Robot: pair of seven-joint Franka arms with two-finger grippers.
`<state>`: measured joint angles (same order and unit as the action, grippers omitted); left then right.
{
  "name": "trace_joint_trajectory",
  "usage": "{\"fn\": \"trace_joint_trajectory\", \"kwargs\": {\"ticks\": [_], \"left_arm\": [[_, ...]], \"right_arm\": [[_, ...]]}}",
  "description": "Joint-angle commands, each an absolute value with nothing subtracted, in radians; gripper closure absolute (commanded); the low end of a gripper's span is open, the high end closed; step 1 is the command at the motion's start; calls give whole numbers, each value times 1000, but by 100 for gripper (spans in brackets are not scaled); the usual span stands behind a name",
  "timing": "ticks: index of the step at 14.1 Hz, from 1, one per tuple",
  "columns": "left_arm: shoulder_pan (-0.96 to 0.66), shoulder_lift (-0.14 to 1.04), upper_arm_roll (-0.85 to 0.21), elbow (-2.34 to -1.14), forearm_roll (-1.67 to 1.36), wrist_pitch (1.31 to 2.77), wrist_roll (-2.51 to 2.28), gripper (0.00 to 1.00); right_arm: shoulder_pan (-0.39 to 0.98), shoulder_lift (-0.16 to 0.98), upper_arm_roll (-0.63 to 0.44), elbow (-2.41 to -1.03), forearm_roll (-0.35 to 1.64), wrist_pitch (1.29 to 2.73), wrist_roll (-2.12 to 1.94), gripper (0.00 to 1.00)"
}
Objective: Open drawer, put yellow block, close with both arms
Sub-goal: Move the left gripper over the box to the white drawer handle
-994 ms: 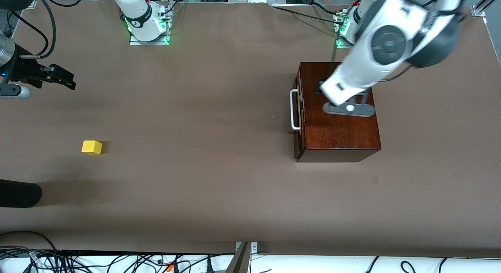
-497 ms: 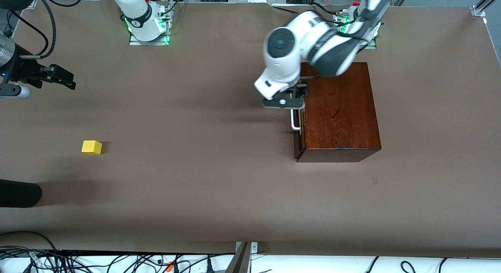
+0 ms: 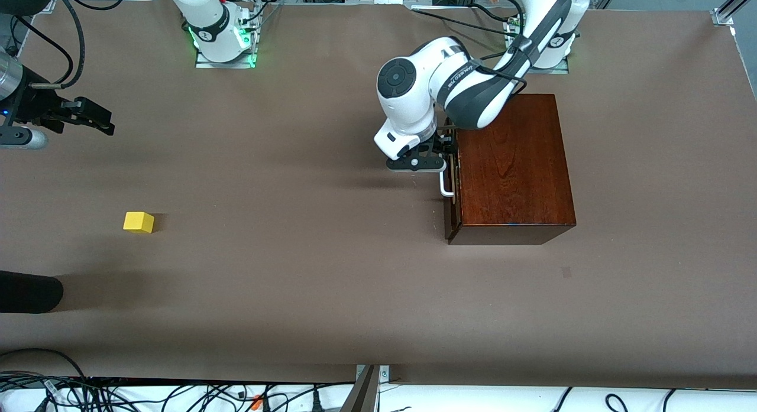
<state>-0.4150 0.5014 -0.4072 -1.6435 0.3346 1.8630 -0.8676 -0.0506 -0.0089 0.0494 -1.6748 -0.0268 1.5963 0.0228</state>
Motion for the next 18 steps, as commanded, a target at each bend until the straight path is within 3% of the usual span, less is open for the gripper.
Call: {"fn": "trace_joint_trajectory", "kwargs": {"ticks": [1,18], "left_arm": [[-433,528,-402,-1621,364,1864,-885,0],[-449,591,-400,-1628,443,1877,-952,0]], "right_arm": [[-60,-3,57,-1655,-14,1585,11,0],[-60,-2,55,-1657,-14,1586,11,0]]}}
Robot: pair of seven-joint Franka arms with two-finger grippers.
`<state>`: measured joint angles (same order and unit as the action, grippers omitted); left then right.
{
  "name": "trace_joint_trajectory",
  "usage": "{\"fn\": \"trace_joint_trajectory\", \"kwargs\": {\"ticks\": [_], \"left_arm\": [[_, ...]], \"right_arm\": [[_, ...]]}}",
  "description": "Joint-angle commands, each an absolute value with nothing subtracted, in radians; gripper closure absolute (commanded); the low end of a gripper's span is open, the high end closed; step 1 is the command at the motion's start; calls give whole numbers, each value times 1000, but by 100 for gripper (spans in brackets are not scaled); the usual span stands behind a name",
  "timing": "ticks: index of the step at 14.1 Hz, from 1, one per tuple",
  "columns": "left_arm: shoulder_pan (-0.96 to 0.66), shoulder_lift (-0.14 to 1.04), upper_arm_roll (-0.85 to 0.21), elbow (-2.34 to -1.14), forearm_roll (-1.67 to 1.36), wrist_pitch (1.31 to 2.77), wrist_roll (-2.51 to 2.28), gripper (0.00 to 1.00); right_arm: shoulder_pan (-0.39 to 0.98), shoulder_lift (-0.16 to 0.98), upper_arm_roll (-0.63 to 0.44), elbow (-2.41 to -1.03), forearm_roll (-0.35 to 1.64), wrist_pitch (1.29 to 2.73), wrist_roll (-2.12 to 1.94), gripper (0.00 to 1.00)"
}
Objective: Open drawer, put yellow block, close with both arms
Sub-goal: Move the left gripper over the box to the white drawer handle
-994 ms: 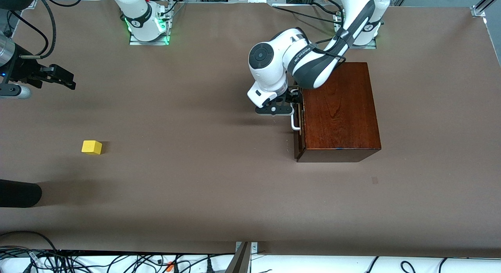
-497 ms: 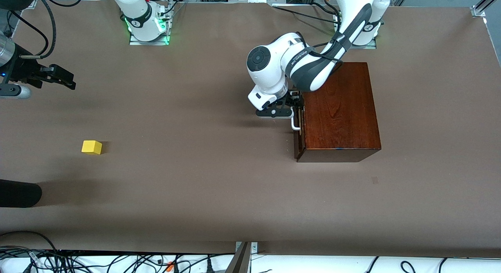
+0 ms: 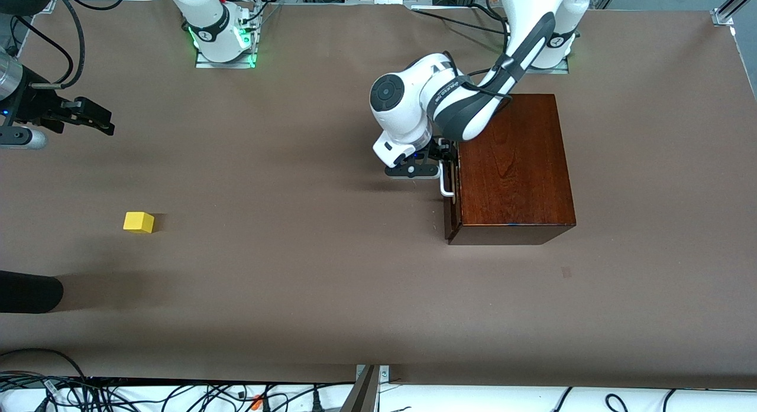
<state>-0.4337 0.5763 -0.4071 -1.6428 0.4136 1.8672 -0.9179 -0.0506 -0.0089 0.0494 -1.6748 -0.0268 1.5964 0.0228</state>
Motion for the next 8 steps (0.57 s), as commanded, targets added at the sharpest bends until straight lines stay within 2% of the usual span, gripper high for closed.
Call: {"fn": "trace_joint_trajectory", "kwargs": {"ticks": [1,8], "left_arm": [[-449,592,-402,-1629,443,1894,-965,0],[-483,609,-405,-1614,430,1963,-1046,0]], "right_arm": [[-60,-2,55,-1655,-14,1586,11,0],[-60,-2,55,-1657,-14,1588,11,0]]}}
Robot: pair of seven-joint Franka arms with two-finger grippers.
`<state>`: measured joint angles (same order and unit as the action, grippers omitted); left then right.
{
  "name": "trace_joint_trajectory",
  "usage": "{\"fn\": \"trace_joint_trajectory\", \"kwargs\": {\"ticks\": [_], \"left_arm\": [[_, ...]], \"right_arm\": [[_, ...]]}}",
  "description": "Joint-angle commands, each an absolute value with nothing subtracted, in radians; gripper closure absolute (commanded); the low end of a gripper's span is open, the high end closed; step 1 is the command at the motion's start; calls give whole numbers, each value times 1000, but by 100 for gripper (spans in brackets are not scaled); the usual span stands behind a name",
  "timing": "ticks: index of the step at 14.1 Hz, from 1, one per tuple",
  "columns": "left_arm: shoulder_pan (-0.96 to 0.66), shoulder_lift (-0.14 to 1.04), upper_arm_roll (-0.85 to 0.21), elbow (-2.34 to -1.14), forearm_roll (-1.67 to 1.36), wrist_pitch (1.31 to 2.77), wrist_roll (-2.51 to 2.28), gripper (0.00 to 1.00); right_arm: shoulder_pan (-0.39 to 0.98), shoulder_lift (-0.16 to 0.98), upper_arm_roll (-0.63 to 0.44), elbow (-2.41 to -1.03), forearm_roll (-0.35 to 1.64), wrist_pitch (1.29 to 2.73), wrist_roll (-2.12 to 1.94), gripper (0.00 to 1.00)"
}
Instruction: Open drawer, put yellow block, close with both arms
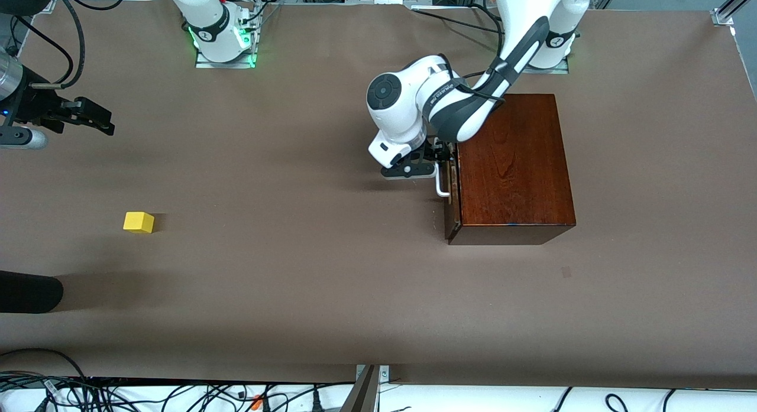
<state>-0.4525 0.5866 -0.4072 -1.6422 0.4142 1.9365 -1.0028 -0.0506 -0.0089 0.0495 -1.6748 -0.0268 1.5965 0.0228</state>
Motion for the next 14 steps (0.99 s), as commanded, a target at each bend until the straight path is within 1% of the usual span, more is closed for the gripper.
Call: {"fn": "trace_joint_trajectory", "kwargs": {"ticks": [1,8,12,14], "left_arm": [[-489,609,-406,-1614,425,1991,-1063,0],[-495,643,-407,-1609,411,2117,-1077,0],[-511,669,-407,-1548,391,2118,-1084,0],[-511,673,-407,-1539,385,2118,-1085,0]], "right_arm": [[-60,-2,55,-1657,-14,1586,11,0],[-60,-3,55,-1654,-12,1589,18,0],[-58,-2,55,-1654,-14,1592,18,0],[-58,-2,55,-1654,-15,1592,18,0]]}}
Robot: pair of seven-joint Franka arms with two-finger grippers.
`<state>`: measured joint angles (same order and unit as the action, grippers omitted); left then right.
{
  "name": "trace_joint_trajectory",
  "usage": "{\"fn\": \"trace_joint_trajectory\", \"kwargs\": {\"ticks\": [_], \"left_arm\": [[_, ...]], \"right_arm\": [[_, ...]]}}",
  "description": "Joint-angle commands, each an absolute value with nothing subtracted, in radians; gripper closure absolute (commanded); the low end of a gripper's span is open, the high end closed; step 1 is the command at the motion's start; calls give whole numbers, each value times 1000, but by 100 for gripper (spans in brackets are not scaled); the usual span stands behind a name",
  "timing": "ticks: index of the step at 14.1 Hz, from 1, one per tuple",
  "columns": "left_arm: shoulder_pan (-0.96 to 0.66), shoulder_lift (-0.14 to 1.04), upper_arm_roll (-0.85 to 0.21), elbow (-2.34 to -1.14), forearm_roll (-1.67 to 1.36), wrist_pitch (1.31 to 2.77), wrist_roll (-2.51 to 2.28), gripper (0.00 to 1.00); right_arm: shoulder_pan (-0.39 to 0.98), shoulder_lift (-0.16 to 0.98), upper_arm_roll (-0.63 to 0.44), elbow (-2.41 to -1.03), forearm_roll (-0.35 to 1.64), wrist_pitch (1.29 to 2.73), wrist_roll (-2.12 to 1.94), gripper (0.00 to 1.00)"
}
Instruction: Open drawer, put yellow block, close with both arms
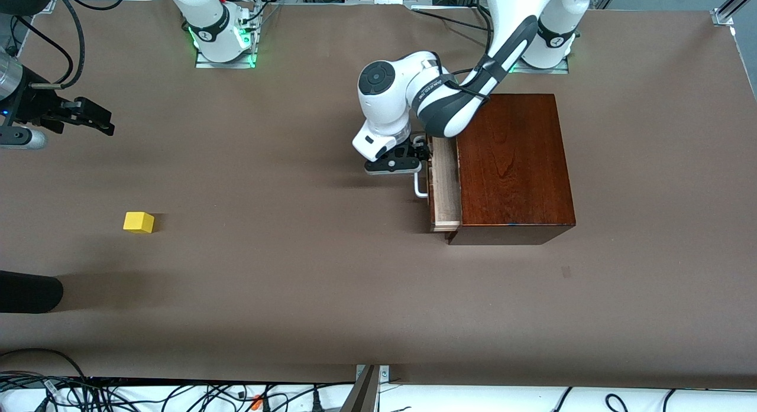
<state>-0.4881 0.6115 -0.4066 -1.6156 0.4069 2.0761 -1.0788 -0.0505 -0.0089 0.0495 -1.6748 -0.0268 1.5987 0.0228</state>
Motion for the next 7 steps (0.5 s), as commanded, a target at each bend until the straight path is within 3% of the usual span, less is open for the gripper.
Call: {"fn": "trace_joint_trajectory", "kwargs": {"ticks": [1,4,7], "left_arm": [[-512,673,-407,-1539,385,2118,-1086,0],[-515,675,-407,-1531,377,2118,-1086,0],[-515,673,-407,-1522,371,2118,-1085,0]], "right_arm": [[-58,-2,55,-1654,-15,1592,11,0],[-66,-3,48,-1652,-20,1592,8,0],[-74,18,-29,-1645,-20,1592,-72,0]]}}
